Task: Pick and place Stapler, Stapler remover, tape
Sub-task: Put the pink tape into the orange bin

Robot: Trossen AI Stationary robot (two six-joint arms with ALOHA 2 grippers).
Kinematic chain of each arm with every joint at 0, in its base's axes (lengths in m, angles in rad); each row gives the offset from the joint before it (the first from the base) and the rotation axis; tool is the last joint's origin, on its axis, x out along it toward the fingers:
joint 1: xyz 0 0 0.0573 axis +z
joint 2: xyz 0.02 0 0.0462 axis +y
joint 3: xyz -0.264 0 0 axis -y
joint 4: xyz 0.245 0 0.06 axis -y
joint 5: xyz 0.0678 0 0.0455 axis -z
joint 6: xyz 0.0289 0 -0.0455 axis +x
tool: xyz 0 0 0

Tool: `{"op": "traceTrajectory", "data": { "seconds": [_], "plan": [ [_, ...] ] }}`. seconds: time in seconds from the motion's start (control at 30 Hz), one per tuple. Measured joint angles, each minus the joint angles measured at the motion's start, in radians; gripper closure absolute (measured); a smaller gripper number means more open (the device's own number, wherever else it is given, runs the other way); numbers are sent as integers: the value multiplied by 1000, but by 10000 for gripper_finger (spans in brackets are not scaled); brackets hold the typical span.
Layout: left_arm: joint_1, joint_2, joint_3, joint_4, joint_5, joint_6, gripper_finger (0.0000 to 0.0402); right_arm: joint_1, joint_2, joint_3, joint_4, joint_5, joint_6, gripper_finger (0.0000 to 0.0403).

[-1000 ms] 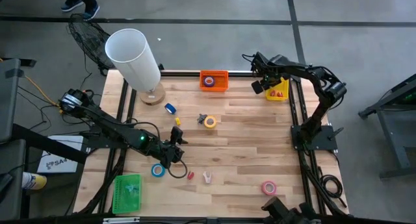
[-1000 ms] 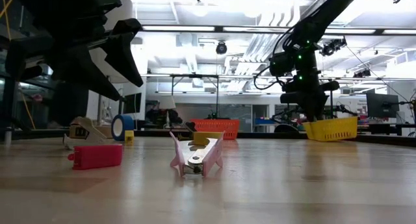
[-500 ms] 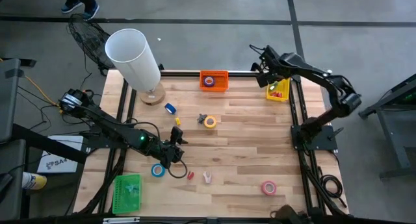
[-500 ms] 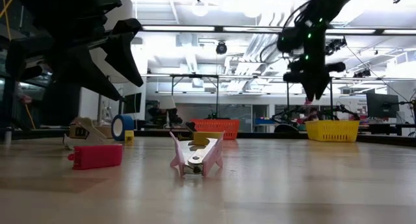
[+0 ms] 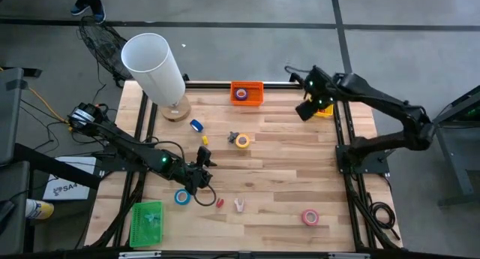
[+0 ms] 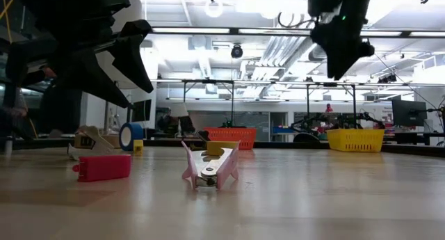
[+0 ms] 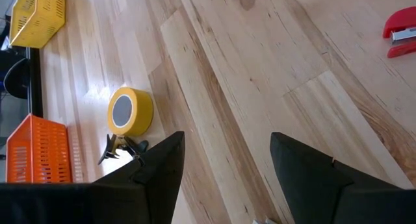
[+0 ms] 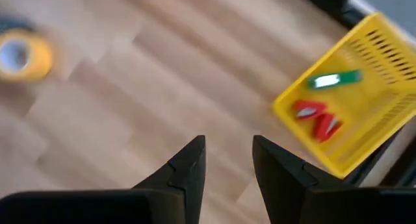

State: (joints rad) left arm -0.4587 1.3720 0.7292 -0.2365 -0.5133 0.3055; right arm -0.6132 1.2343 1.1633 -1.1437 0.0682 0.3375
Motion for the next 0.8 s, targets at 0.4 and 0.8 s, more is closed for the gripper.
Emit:
{"op": "traceTrajectory", "data": {
  "seconds": [0.4,0.8],
  "plan": [
    [0,0,0,0,1,-5,179,428,-30,0,-119,-12,192,284],
    [0,0,0,0,6,-15,179,853,-29,0,-154,75,477,283]
  ]
}}
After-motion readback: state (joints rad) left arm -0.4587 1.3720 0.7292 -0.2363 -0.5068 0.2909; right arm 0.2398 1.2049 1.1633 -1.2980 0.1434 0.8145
